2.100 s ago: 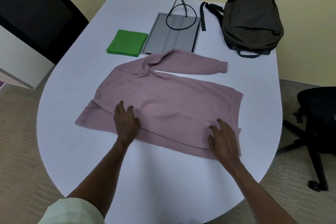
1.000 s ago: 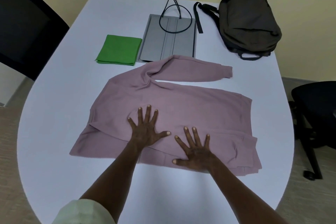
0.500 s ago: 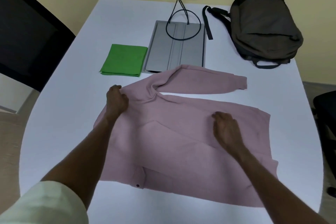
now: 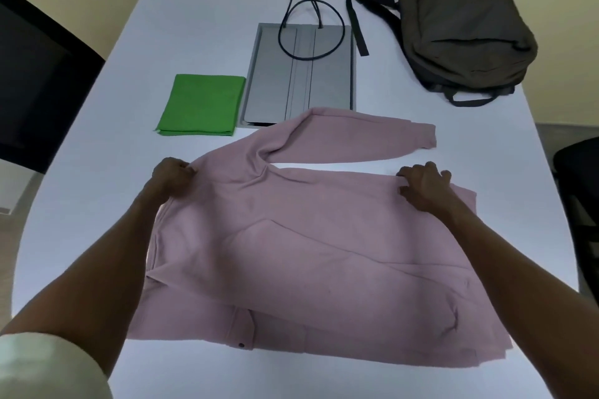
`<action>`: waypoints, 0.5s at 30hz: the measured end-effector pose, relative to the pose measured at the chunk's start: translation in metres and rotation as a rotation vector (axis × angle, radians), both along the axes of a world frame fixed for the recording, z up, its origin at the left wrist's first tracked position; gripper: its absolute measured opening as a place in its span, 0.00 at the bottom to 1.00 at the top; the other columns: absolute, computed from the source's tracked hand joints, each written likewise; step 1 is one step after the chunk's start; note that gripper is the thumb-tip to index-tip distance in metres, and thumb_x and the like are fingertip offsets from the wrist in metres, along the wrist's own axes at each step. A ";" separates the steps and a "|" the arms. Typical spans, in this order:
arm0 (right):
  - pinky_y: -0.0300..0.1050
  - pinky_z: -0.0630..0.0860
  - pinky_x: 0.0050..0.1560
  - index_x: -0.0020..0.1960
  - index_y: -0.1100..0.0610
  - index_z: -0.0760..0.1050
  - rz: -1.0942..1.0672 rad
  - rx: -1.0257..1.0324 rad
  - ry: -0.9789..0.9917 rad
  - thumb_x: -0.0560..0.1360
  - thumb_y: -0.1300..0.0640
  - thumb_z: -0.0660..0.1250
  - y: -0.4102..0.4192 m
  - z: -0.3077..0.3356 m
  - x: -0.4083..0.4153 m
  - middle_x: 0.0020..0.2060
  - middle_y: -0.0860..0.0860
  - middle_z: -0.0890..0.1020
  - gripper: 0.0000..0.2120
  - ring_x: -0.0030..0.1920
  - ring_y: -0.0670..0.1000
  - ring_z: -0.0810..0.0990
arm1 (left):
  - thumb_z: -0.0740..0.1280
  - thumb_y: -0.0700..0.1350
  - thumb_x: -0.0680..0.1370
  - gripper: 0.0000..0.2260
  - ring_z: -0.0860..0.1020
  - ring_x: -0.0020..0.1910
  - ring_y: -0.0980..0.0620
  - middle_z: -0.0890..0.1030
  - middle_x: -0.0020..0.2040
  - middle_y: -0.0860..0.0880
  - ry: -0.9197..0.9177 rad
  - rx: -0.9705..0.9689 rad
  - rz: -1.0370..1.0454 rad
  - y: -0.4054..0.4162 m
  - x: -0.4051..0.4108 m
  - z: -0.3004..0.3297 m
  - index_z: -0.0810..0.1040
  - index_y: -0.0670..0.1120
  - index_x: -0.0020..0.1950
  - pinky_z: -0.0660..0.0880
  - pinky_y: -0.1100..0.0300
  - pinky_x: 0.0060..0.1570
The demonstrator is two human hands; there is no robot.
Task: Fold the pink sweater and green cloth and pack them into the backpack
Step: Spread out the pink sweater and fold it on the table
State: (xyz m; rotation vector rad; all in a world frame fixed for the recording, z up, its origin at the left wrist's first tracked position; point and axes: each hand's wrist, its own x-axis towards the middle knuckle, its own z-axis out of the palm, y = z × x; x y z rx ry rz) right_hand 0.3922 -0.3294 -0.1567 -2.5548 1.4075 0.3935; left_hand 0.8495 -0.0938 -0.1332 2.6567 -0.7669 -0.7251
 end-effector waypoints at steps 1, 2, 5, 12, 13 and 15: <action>0.55 0.63 0.59 0.66 0.54 0.74 -0.012 0.017 -0.042 0.78 0.51 0.67 -0.002 0.004 -0.002 0.62 0.54 0.78 0.18 0.64 0.59 0.70 | 0.64 0.46 0.81 0.15 0.79 0.54 0.37 0.82 0.54 0.36 0.012 -0.042 0.011 0.002 0.001 0.005 0.83 0.35 0.54 0.75 0.48 0.55; 0.53 0.64 0.57 0.62 0.54 0.77 -0.026 0.042 -0.104 0.77 0.49 0.69 -0.003 0.011 -0.004 0.59 0.53 0.80 0.16 0.63 0.58 0.72 | 0.63 0.46 0.82 0.15 0.78 0.54 0.37 0.82 0.53 0.37 0.024 -0.064 0.025 0.005 0.001 0.012 0.82 0.35 0.53 0.75 0.48 0.55; 0.47 0.65 0.45 0.43 0.52 0.78 -0.050 0.193 -0.282 0.71 0.49 0.75 0.000 0.037 -0.015 0.43 0.49 0.81 0.09 0.50 0.56 0.78 | 0.61 0.47 0.82 0.15 0.77 0.49 0.41 0.81 0.49 0.39 0.078 -0.136 0.072 0.017 0.001 0.029 0.81 0.37 0.48 0.73 0.51 0.50; 0.41 0.67 0.36 0.39 0.57 0.80 0.029 0.198 -0.447 0.69 0.62 0.76 0.043 0.077 -0.051 0.34 0.52 0.80 0.05 0.36 0.52 0.75 | 0.62 0.48 0.73 0.10 0.71 0.40 0.48 0.74 0.38 0.43 0.256 -0.436 0.178 0.071 -0.013 0.064 0.75 0.42 0.40 0.67 0.53 0.43; 0.41 0.68 0.36 0.40 0.56 0.80 0.053 0.171 -0.458 0.69 0.64 0.75 0.052 0.079 -0.059 0.34 0.51 0.79 0.05 0.36 0.52 0.75 | 0.61 0.47 0.72 0.10 0.70 0.40 0.46 0.73 0.37 0.42 0.288 -0.466 0.169 0.082 -0.016 0.068 0.74 0.41 0.38 0.66 0.52 0.43; 0.45 0.71 0.35 0.42 0.52 0.82 0.106 0.121 -0.465 0.69 0.65 0.73 0.073 0.081 -0.074 0.34 0.48 0.78 0.09 0.36 0.51 0.76 | 0.63 0.48 0.73 0.12 0.73 0.42 0.39 0.76 0.41 0.39 0.289 -0.497 0.175 0.103 -0.026 0.071 0.76 0.38 0.42 0.70 0.48 0.46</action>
